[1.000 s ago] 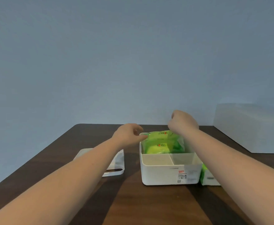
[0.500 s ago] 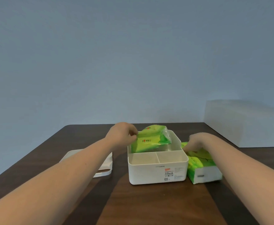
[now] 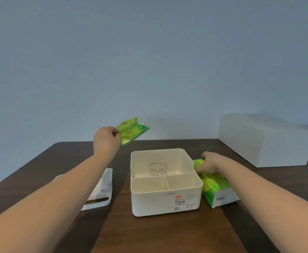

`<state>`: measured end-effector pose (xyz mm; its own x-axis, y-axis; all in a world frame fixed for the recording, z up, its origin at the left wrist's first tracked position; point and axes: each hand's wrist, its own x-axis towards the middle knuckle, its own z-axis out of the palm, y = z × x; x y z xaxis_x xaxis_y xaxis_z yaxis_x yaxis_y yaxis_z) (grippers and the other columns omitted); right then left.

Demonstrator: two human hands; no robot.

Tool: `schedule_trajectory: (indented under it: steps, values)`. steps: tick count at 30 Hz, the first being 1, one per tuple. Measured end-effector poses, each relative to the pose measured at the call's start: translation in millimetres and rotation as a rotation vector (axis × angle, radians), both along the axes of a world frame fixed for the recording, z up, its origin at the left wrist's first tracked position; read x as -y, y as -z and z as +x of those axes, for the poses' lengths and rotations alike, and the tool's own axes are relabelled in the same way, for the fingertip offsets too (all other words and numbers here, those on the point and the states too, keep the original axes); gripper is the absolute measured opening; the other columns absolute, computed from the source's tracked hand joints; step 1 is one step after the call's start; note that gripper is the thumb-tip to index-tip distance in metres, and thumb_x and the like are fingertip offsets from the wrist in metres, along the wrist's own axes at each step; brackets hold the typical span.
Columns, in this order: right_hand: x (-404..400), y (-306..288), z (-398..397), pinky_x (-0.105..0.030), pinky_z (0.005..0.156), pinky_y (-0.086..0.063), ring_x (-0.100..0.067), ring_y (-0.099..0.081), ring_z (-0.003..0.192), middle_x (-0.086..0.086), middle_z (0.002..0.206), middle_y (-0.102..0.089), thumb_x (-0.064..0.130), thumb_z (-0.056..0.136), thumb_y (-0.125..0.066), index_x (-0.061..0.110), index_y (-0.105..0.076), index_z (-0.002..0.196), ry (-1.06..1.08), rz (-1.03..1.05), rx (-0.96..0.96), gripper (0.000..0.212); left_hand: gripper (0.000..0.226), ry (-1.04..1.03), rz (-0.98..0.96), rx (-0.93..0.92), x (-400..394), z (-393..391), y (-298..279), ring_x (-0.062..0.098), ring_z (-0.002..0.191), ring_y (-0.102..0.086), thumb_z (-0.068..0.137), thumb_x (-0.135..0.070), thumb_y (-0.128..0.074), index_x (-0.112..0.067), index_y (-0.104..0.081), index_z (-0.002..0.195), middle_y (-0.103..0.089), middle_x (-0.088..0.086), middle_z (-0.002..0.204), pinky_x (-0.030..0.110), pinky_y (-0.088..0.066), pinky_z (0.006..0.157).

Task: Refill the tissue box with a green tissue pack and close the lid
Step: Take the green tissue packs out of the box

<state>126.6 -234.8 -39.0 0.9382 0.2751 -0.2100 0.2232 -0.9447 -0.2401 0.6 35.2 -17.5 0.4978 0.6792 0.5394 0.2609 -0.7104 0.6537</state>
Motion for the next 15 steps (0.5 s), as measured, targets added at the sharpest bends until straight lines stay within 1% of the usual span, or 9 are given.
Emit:
schedule_trajectory:
  steps: [2,4,6,9,10,13,15]
  values:
    - [-2,1,5,-0.04,0.108,-0.041,-0.03,-0.04,0.137,-0.009,0.151,-0.04,0.049,0.07,-0.07,0.016,-0.031,0.148,0.019,0.019,0.022,0.093,0.027,-0.01,-0.025,-0.053,-8,5,13,0.035,0.101,-0.063,0.088,-0.008,-0.051,-0.005,-0.073,0.103,-0.072,0.016,0.107,0.03,-0.043,0.076]
    - [-2,-1,9,-0.041,0.105,-0.044,-0.031,-0.045,0.132,-0.01,0.145,-0.046,0.047,0.065,-0.071,0.019,-0.036,0.145,0.043,0.041,0.058,0.092,0.03,-0.016,-0.062,-0.114,-17,10,26,0.035,0.106,-0.061,0.088,-0.009,-0.051,-0.006,-0.071,0.11,-0.07,0.017,0.113,0.034,-0.047,0.085]
    - [-3,-5,14,-0.041,0.102,-0.046,-0.032,-0.047,0.129,-0.011,0.142,-0.049,0.046,0.06,-0.071,0.02,-0.038,0.143,0.066,0.074,0.101,0.093,0.032,-0.01,-0.088,-0.171,-24,12,39,0.035,0.11,-0.06,0.088,-0.01,-0.053,-0.008,-0.068,0.116,-0.068,0.016,0.119,0.036,-0.047,0.091]
    - [-6,-16,22,-0.042,0.1,-0.048,-0.035,-0.05,0.125,-0.014,0.14,-0.048,0.047,0.05,-0.069,0.022,-0.039,0.143,0.099,0.187,0.167,0.1,0.039,0.067,-0.137,-0.27,-26,15,54,0.031,0.117,-0.058,0.089,-0.016,-0.056,-0.01,-0.06,0.128,-0.063,0.013,0.129,0.037,-0.047,0.099]
    - [-8,-21,23,-0.042,0.099,-0.049,-0.036,-0.051,0.122,-0.015,0.137,-0.049,0.047,0.05,-0.069,0.022,-0.04,0.141,0.109,0.233,0.197,0.099,0.042,0.106,-0.159,-0.313,-25,16,57,0.03,0.119,-0.057,0.09,-0.019,-0.056,-0.011,-0.056,0.132,-0.062,0.012,0.131,0.038,-0.046,0.101]
    - [-14,-39,25,-0.043,0.1,-0.047,-0.039,-0.048,0.124,-0.017,0.138,-0.041,0.042,0.064,-0.07,0.027,-0.036,0.142,0.127,0.341,0.287,0.086,0.047,0.183,-0.194,-0.392,-22,18,59,0.028,0.123,-0.055,0.093,-0.024,-0.054,-0.014,-0.049,0.138,-0.058,0.011,0.136,0.038,-0.045,0.102]
    - [-20,-55,24,-0.047,0.102,-0.045,-0.039,-0.045,0.127,-0.015,0.14,-0.037,0.041,0.068,-0.07,0.033,-0.032,0.144,0.105,0.386,0.37,0.085,0.046,0.18,-0.187,-0.386,-22,18,58,0.027,0.124,-0.054,0.093,-0.026,-0.053,-0.014,-0.049,0.138,-0.058,0.01,0.137,0.038,-0.045,0.102]
